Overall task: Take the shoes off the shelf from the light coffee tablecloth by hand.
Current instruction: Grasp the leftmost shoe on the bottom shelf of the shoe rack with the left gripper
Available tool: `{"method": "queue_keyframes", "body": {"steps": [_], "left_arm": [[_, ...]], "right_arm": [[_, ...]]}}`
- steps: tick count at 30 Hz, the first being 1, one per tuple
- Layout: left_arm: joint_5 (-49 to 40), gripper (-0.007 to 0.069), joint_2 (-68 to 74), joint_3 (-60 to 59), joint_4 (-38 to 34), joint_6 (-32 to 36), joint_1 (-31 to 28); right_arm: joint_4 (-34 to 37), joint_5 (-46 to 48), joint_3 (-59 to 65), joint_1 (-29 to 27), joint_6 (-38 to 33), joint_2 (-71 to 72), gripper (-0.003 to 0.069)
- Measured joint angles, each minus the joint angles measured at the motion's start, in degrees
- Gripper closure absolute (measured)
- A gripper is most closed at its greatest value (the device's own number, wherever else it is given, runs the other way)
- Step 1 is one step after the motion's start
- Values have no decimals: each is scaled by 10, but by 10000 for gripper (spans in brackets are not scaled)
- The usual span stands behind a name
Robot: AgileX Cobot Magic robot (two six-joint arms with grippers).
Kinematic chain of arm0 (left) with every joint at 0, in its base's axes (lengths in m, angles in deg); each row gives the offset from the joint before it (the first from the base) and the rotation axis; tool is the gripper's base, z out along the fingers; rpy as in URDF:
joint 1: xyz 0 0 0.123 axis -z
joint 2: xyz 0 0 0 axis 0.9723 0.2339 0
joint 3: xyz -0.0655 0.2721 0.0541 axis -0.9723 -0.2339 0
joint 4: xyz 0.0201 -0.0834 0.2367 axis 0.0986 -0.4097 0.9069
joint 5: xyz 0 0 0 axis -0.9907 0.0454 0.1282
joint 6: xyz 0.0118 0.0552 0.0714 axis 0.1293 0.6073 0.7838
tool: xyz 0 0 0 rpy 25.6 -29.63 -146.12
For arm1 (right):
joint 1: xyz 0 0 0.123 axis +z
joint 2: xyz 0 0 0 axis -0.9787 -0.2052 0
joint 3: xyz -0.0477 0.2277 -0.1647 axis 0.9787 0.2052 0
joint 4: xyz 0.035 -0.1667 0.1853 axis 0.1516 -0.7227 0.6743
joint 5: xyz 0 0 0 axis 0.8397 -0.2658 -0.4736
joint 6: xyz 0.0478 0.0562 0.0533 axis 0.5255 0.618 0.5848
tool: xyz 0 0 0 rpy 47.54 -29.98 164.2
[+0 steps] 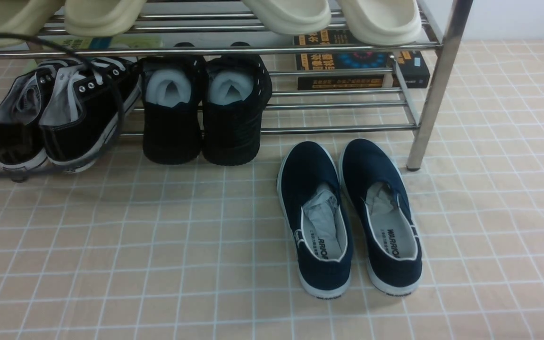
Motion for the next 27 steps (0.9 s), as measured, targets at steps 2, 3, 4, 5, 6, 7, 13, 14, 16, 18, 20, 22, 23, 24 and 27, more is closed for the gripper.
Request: {"method": "queue_keyframes", "body": {"steps": [2,3,4,5,6,7,13,14,16,18,20,22,23,24,27], "left_arm": [[-22,616,47,49,-2,11,-26],[-30,616,78,79,-9,16,-49],[-31,616,103,101,-24,18,-75],[-31,616,103,103,-24,18,-79],[-31,616,126,118,-48,19,-107],[-31,616,130,120,-55,19,-115],[50,607,142,125,-91,22,-169],[61,601,142,127,-94,27,-169],[85,586,144,128,-98,38,-165],[104,554,148,128,-100,51,-159],[133,479,161,128,-98,59,-143],[145,447,167,128,-93,61,-138],[171,389,177,128,-79,62,-132],[184,360,183,128,-70,62,-130],[211,301,198,128,-52,54,-129]], "right_arm": [[0,0,0,0,0,0,422],[0,0,0,0,0,0,422],[0,0,0,0,0,0,422],[0,0,0,0,0,0,422],[0,0,0,0,0,0,422],[0,0,0,0,0,0,422],[0,0,0,0,0,0,422],[0,0,0,0,0,0,422],[0,0,0,0,0,0,422],[0,0,0,0,0,0,422],[0,0,0,0,0,0,422],[0,0,0,0,0,0,422],[0,0,0,0,0,0,422],[0,0,0,0,0,0,422],[0,0,0,0,0,0,422]]}}
